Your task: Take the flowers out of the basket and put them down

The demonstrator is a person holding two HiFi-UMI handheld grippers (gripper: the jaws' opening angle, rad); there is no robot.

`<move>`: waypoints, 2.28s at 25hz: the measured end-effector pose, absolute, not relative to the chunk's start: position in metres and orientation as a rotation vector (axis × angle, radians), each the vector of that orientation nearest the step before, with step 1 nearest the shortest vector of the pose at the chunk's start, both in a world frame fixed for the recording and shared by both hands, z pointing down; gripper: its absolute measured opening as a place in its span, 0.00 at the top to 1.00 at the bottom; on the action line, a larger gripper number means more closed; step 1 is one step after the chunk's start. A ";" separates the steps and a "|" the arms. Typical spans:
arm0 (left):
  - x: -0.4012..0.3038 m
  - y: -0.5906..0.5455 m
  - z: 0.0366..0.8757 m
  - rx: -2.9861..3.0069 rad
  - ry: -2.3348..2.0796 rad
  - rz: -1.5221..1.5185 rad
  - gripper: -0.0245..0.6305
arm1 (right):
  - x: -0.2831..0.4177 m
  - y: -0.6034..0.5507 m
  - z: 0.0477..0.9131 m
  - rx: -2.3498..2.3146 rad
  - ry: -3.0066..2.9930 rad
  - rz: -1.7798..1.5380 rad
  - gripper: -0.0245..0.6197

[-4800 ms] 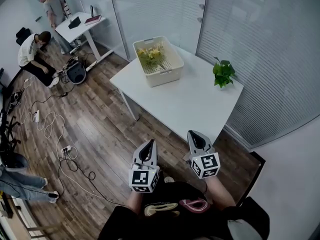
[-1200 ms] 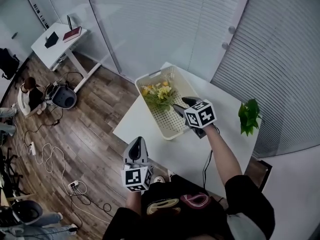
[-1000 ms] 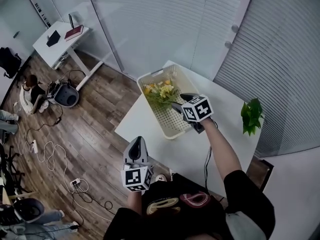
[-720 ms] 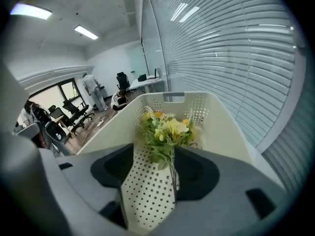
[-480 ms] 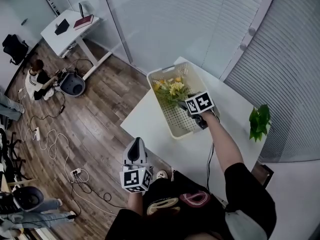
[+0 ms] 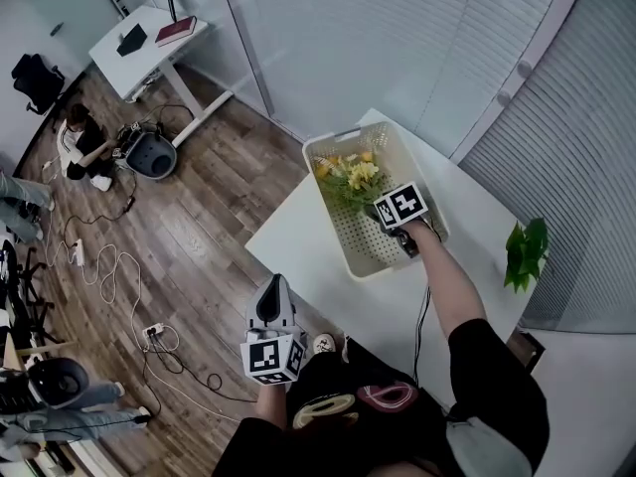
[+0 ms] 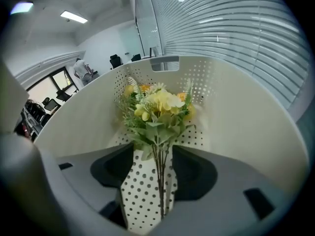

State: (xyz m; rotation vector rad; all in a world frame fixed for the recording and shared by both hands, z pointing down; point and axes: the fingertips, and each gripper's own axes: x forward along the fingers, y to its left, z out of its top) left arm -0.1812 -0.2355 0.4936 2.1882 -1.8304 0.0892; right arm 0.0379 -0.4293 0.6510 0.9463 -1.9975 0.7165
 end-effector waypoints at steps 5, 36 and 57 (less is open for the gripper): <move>-0.165 -0.243 0.493 2.206 -1.798 0.099 0.94 | 0.038 -0.431 0.661 0.946 -1.975 0.721 0.57; -0.134 -0.295 0.497 2.232 -1.707 0.247 0.94 | 0.043 -0.440 0.688 1.002 -1.905 0.648 0.83; -0.124 -0.282 0.517 2.220 -1.608 0.322 0.94 | 0.037 -0.443 0.648 1.035 -1.981 0.649 0.90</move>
